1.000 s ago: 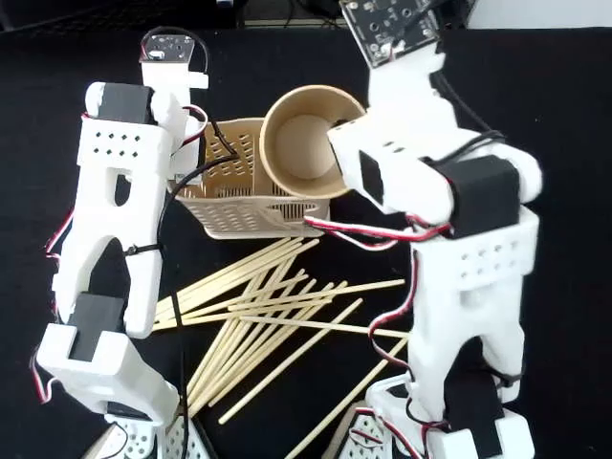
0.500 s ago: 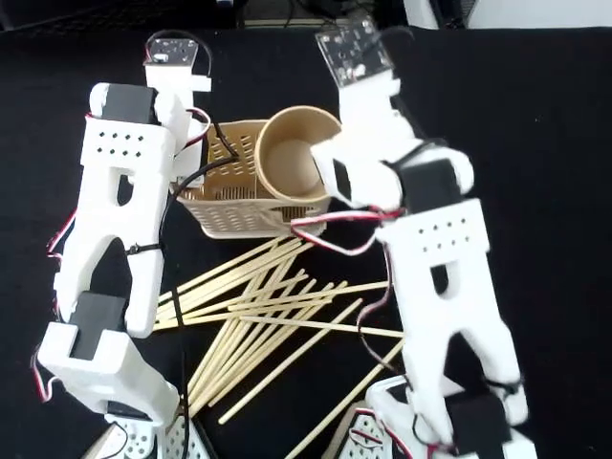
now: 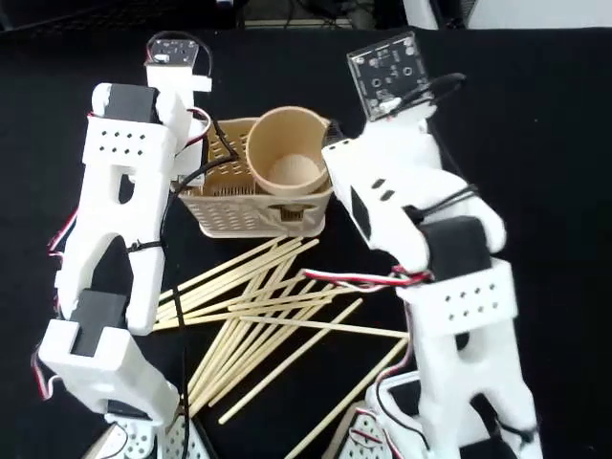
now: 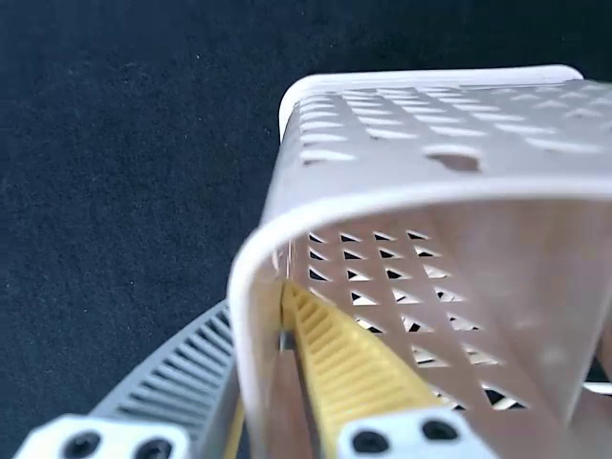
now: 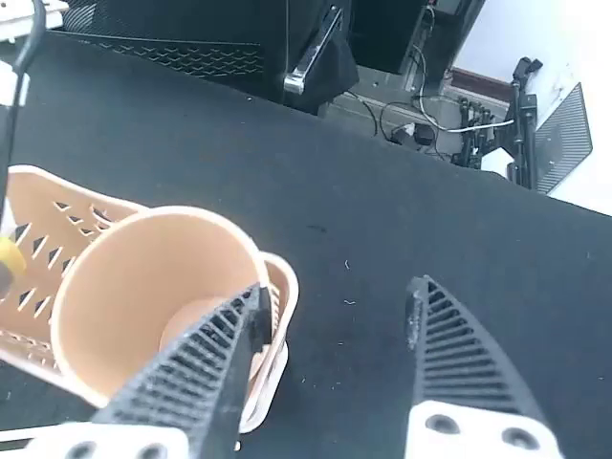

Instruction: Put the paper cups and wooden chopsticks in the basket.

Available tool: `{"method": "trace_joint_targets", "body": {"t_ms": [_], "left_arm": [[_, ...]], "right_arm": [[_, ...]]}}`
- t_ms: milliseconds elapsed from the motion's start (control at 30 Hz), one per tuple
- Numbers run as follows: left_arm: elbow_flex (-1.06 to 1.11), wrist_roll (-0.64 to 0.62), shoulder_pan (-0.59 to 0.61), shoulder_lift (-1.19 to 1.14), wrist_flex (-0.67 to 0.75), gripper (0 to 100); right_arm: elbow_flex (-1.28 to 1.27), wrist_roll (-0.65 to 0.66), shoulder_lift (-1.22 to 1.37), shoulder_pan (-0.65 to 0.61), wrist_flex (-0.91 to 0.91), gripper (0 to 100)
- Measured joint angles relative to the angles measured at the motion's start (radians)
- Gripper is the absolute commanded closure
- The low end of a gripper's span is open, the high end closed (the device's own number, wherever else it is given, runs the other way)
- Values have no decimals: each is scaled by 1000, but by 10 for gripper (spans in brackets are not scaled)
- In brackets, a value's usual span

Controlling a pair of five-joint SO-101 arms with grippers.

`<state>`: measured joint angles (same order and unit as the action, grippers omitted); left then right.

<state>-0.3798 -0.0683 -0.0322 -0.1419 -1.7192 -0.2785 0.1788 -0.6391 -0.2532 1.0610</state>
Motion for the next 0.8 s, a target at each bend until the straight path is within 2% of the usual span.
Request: {"method": "trace_joint_targets", "body": {"t_ms": [100,333,567,800], "left_arm": [[0,0,0,-2,3,968],[0,0,0,-3,12,965],[-51,0,5,-6,41,855],[-140,0,11,-6,43,852]], "right_arm": [[-40,0,0,2,-60,758],[-57,-60,-11,115,-87,759],[-184,-66,-11,135,-89,759],[-261,-66,-11,169,-89,759]]}}
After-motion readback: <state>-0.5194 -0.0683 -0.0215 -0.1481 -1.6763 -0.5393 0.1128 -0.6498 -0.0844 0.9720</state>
